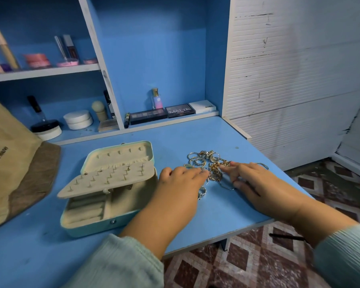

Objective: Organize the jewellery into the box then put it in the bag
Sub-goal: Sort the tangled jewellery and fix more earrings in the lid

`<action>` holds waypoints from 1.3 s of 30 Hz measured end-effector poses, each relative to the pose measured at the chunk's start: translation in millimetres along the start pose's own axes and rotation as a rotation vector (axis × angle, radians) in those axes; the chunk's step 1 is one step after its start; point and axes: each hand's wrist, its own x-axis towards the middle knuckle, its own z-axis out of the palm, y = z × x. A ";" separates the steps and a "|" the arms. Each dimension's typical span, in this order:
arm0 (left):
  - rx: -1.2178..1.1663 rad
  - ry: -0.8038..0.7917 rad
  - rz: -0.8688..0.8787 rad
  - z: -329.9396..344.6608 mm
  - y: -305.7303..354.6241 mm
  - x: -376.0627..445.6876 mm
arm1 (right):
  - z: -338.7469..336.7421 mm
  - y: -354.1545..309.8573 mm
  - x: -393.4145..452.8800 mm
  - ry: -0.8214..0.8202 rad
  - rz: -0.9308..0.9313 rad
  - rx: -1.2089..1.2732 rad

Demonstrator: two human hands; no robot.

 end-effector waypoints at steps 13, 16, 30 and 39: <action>-0.084 -0.072 -0.139 -3.5 -6.3 -3.8 | -1.3 -4.1 -3.5 0.052 0.063 0.033; -0.130 -0.096 -0.154 -4.9 -8.8 -3.9 | -1.8 -4.2 -4.5 0.061 0.085 0.050; -0.138 -0.130 -0.061 -12.2 -6.6 16.7 | -30.5 -0.9 8.1 0.119 0.233 0.031; -0.069 -0.290 0.002 -9.0 -4.8 28.6 | -38.8 14.3 23.7 -0.274 0.112 -0.136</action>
